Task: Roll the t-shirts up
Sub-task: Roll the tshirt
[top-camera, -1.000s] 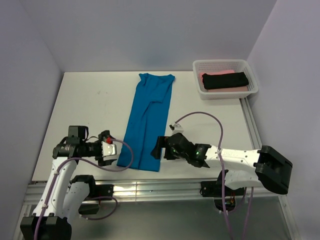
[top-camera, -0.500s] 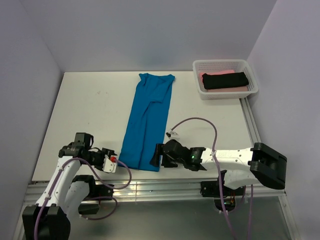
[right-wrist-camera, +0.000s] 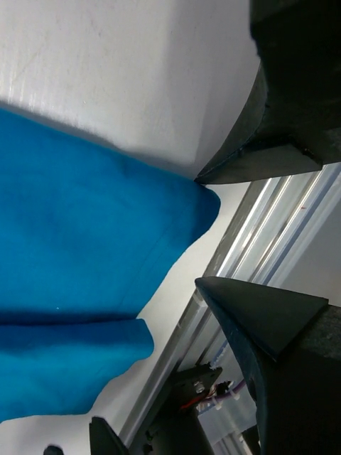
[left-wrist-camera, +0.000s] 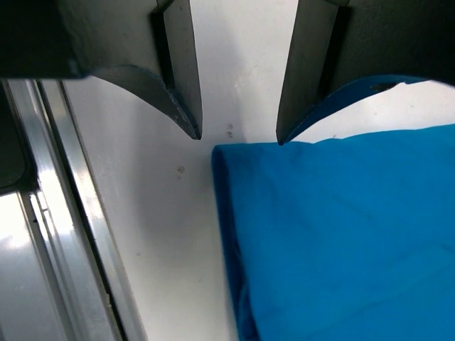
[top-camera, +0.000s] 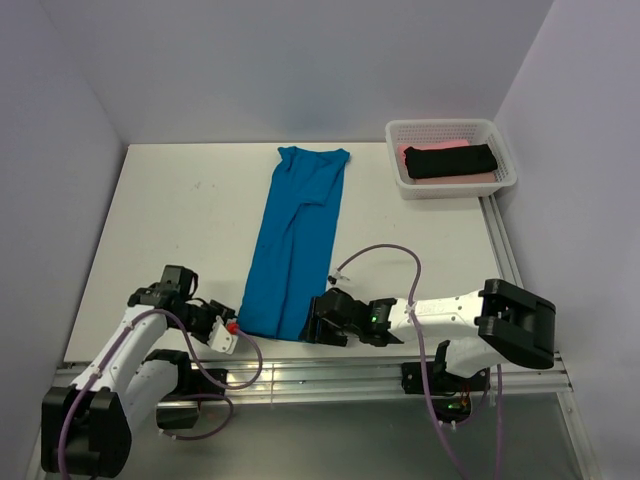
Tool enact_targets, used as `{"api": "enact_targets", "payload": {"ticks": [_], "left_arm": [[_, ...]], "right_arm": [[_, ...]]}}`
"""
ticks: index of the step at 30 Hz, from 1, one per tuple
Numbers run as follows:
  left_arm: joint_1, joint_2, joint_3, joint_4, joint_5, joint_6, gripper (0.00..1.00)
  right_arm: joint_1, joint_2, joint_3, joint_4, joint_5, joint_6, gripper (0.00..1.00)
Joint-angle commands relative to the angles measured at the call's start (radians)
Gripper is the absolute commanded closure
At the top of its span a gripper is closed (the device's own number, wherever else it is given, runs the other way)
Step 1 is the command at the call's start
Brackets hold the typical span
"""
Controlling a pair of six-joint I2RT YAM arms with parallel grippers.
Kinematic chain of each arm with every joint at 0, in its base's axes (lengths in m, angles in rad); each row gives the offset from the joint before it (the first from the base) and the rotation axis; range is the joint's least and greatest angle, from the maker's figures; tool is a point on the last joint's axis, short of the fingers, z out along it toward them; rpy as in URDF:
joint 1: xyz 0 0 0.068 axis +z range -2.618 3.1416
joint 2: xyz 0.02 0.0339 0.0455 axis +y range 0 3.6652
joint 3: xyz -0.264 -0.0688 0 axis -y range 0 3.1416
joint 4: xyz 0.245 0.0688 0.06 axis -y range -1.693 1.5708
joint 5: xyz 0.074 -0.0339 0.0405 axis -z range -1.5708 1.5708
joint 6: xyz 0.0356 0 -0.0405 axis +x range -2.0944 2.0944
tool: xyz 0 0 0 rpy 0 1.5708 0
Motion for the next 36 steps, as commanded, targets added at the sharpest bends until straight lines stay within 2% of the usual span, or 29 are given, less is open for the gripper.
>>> {"api": "enact_targets", "payload": {"ticks": [1,10,14,18,28,30,32,36], "left_arm": [[-0.018,0.008,-0.028,0.029,-0.022,0.046,0.48],[-0.075,0.035,-0.031,0.106,-0.03,-0.006,0.51],[-0.113,0.046,-0.025,0.133,-0.05,-0.041,0.59],[-0.14,0.051,-0.021,0.12,-0.068,-0.055,0.63],[-0.212,0.067,-0.008,0.103,-0.13,-0.081,0.67],[-0.224,0.074,-0.004,0.103,-0.139,-0.084,0.72],[-0.244,0.081,0.001,0.107,-0.157,-0.087,0.73],[-0.278,0.103,0.012,0.125,-0.188,-0.113,0.75]], "right_arm": [[0.012,0.011,0.045,0.014,0.008,0.038,0.39],[0.018,0.013,0.043,0.007,0.011,0.05,0.41],[0.017,0.03,0.051,0.005,0.005,0.05,0.43],[0.017,0.022,0.039,0.01,0.008,0.056,0.47],[0.018,0.053,0.042,0.016,-0.003,0.055,0.49],[0.018,0.059,0.046,0.02,-0.009,0.055,0.55],[0.017,0.065,0.051,0.016,-0.009,0.052,0.56],[0.018,0.062,0.05,0.008,-0.004,0.052,0.77]]}}
